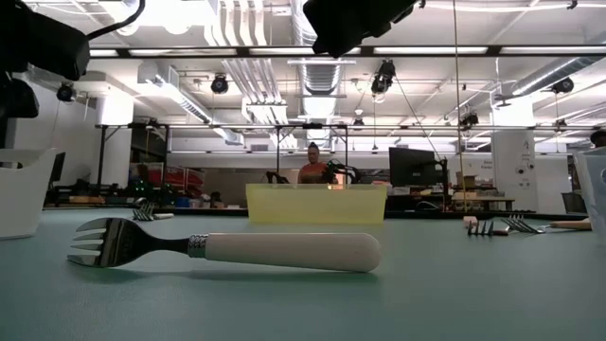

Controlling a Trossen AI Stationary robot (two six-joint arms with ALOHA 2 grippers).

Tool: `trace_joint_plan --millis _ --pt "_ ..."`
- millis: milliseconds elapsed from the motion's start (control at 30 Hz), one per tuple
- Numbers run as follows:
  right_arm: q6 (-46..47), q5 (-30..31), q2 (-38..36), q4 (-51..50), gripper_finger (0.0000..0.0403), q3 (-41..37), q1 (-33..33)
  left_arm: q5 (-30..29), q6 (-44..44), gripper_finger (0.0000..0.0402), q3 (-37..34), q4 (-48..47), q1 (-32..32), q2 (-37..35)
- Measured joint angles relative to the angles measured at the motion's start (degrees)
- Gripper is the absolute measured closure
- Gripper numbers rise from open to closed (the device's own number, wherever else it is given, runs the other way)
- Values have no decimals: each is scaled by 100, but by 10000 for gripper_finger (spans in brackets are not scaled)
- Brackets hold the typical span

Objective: Sort silverware by color (type)
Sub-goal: Put the yellow fork into the yellow bin

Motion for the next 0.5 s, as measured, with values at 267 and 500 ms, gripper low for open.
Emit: trace_joint_plan --millis 267,500 --pt "3 0 0 -1 289 0 -1 -121 522 253 562 -189 0 -11" --pt "229 0 0 -3 287 -2 -1 -1244 1701 253 1409 -186 0 -7"
